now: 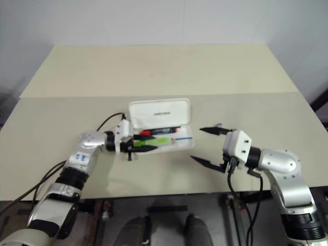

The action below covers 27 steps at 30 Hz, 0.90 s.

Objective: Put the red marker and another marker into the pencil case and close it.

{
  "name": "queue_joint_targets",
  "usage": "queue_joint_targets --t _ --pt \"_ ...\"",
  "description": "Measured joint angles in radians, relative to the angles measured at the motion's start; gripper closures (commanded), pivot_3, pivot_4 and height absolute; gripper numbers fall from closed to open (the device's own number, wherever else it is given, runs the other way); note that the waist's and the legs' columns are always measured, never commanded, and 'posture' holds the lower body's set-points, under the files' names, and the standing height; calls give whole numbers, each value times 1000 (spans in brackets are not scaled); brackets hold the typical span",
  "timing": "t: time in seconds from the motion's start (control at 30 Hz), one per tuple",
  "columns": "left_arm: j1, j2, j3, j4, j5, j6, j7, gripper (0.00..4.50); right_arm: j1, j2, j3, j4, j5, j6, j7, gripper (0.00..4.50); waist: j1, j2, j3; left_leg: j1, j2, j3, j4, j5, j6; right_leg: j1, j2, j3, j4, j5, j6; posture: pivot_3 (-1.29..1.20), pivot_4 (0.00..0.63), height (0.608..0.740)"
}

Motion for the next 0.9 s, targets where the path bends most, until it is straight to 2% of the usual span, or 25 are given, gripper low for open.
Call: queue_joint_targets --t 0.23,0.4,0.57,0.73,0.83,0.9 --pt "0 -22 9 -1 -2 17 7 33 -21 0 4 4 -1 1 -9 0 -2 0 0 -1 0 0 8 -3 4 2 0 0 1 1 1 0 150 740" --pt "4 -24 13 -41 -9 28 12 33 -44 20 8 20 -18 12 -52 0 -2 0 0 -1 0 0 8 -3 5 3 0 0 1 1 1 0 150 740" --pt "62 -6 33 -146 -27 30 12 33 -40 127 -9 58 -66 195 -318 0 -5 0 0 -1 0 0 7 -3 4 2 -1 1 1 1 1 0 150 740" --pt "110 19 56 -227 -49 56 14 33 -31 186 -52 70 -98 305 -497 0 -5 0 0 -1 0 0 7 -3 5 2 -1 1 1 1 1 0 150 740" --pt "211 73 93 -356 -74 93 19 33 -28 322 -99 89 -123 345 -686 0 -18 0 -1 -1 1 0 6 -4 4 2 -1 1 1 0 0 0 150 740" --pt "258 98 111 -413 -90 123 30 33 -23 368 -102 116 -143 352 -751 0 -28 0 -1 -1 1 0 5 -4 4 1 -1 2 1 0 0 0 150 740"
